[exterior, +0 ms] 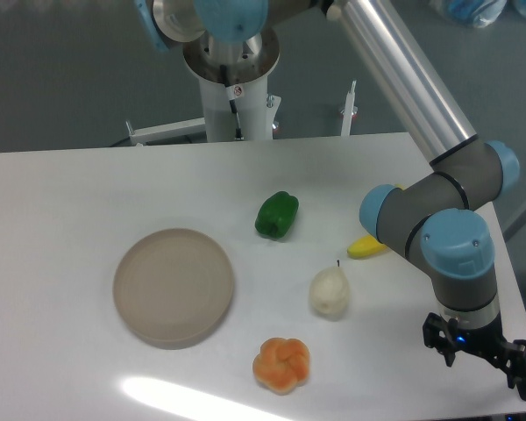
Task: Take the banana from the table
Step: 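Move the gripper up and over the yellow banana's stem end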
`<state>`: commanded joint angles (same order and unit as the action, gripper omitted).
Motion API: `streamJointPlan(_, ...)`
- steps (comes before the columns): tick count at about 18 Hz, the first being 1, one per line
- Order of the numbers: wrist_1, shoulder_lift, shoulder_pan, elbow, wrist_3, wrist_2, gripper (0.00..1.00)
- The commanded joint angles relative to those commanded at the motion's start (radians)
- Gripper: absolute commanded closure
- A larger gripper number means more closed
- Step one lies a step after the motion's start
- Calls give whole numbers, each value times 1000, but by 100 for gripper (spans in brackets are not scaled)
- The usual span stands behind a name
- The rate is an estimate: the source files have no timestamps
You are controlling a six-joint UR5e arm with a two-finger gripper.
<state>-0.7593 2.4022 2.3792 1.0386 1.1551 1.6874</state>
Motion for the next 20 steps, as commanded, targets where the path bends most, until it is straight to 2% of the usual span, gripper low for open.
streamJointPlan(6, -3, -29, 2, 29, -2, -2, 0)
streamJointPlan(11, -35, -92, 14, 106, 12, -3, 0)
streamJointPlan(12, -52, -106, 14, 113, 12, -2, 0)
streamJointPlan(14, -133, -138, 35, 136, 20, -5, 0)
streamJointPlan(16, -184, -172, 51, 161, 37, -14, 0)
streamJointPlan(20, -329, -258, 87, 225, 66, -86, 0)
